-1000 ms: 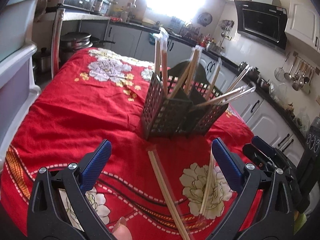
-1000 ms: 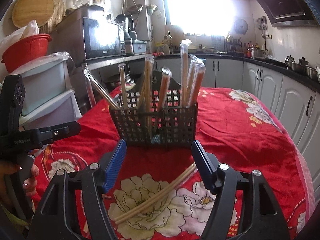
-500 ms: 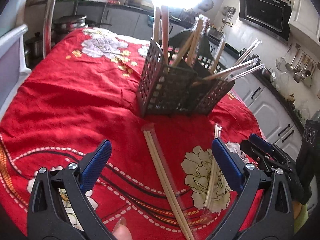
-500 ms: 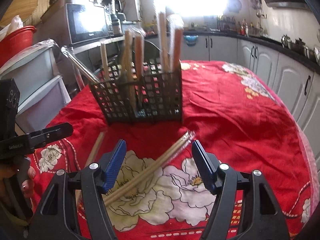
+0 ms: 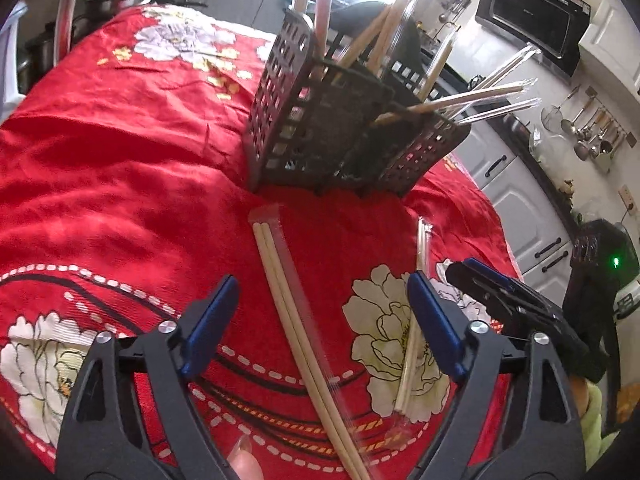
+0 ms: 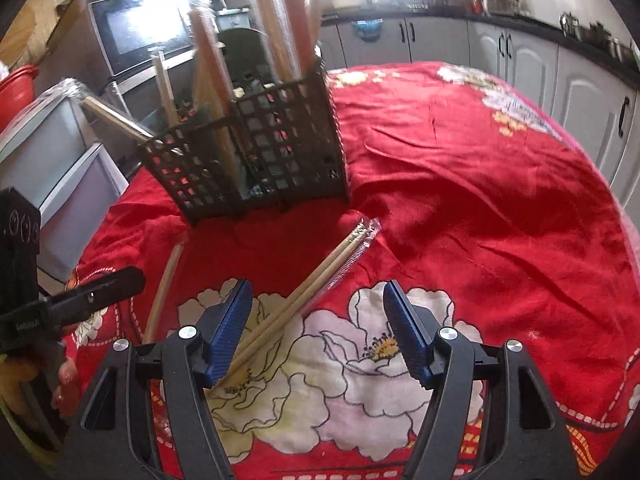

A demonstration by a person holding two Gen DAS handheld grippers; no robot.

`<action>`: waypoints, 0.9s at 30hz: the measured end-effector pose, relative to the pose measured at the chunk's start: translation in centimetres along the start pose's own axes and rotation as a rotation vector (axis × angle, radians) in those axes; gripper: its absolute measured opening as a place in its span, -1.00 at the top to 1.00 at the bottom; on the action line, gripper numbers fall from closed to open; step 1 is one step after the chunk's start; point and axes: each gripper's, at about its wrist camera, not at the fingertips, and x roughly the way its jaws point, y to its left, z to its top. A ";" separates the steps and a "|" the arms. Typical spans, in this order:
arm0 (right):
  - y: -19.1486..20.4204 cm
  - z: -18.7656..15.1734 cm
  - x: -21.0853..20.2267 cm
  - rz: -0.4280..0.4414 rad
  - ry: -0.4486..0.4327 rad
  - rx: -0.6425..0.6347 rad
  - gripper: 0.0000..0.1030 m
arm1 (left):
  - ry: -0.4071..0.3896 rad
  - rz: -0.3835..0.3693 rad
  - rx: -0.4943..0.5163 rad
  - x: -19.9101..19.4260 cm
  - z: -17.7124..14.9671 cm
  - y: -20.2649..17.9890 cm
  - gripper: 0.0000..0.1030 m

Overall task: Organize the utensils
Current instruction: 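Lower both open tools onto the last loose chopstick pack on the table, then close the left tool on a chopstick pack while the right tool grasps another pack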

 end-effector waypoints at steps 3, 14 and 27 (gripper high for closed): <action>-0.6 0.6 1.0 0.011 0.029 0.028 -0.27 | 0.036 -0.018 -0.034 1.0 0.1 0.5 -0.38; -2.3 2.6 4.1 0.035 0.077 0.102 -0.23 | 0.066 -0.004 -0.051 2.8 1.5 0.9 -0.36; -3.3 3.7 5.7 0.054 0.068 0.138 0.30 | 0.052 0.072 -0.024 4.4 3.2 1.1 -0.08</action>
